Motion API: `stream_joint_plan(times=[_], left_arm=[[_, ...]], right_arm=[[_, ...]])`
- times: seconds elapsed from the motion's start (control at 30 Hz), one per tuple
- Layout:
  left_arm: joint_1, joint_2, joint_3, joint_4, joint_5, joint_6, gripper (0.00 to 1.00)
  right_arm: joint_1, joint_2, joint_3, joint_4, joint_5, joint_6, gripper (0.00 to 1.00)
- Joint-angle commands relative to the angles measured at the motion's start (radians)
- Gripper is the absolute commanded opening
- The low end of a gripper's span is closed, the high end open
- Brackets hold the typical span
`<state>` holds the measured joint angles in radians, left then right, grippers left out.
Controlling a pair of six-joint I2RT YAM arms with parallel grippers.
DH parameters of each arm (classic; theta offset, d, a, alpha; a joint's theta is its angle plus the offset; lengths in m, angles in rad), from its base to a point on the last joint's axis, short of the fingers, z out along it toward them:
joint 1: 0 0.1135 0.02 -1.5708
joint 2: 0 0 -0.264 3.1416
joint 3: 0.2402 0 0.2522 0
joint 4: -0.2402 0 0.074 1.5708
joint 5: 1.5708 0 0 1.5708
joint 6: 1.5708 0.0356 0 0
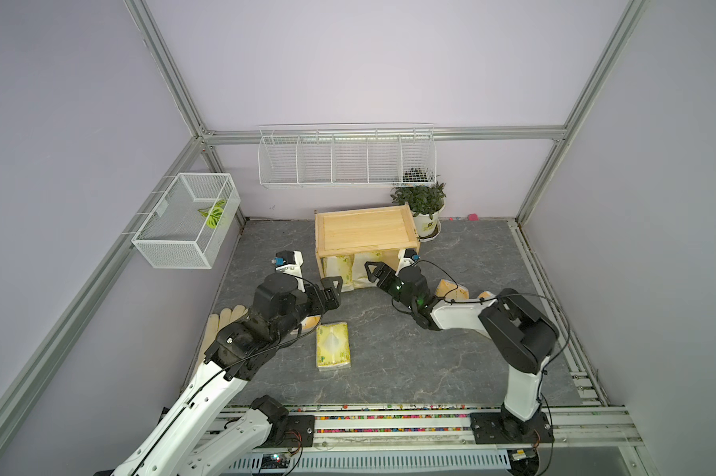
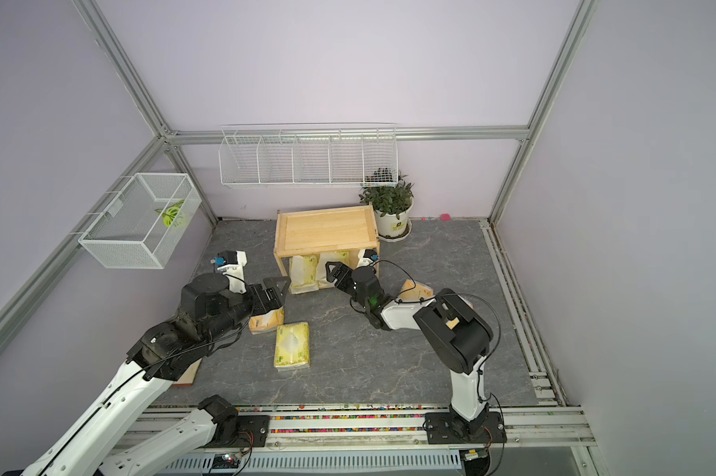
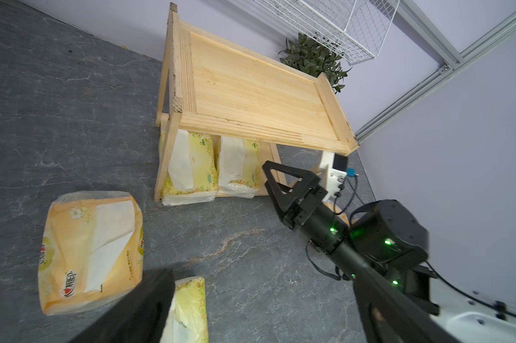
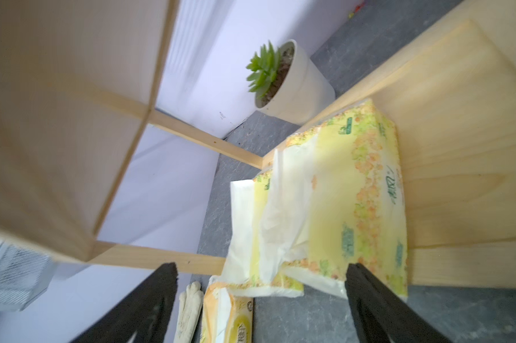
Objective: Place the tissue boxes on the shelf by color
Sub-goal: Adjust the box of tissues on the shelf, then move the box of tissues to the center of the board.
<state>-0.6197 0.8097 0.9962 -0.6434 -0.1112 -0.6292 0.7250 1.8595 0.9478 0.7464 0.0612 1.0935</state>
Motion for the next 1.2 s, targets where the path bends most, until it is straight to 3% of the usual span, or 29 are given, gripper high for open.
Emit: stream_joint_plan(times=[0.0, 0.13, 0.3, 0.53, 0.7, 1.17], left_arm=[[0.004, -0.053, -0.049, -0.084, -0.040, -0.092, 1.00], [0.005, -0.128, -0.119, -0.173, -0.058, -0.207, 1.00], [0.005, -0.137, -0.199, -0.246, 0.008, -0.275, 1.00], [0.003, -0.163, -0.368, -0.178, 0.101, -0.357, 1.00], [-0.009, -0.151, -0.458, -0.081, 0.145, -0.380, 1.00], [-0.033, -0.064, -0.603, 0.139, 0.152, -0.371, 1.00]], right_arm=[[0.024, -0.119, -0.057, -0.051, -0.036, -0.057, 0.94], [0.043, -0.226, -0.098, -0.197, -0.076, -0.076, 0.95], [0.066, -0.336, -0.108, -0.456, -0.173, -0.131, 0.95], [0.083, -0.441, -0.187, -0.675, -0.301, -0.174, 0.95], [0.086, -0.454, -0.248, -0.688, -0.397, -0.160, 0.96], [0.088, -0.422, -0.344, -0.498, -0.468, -0.057, 0.94]])
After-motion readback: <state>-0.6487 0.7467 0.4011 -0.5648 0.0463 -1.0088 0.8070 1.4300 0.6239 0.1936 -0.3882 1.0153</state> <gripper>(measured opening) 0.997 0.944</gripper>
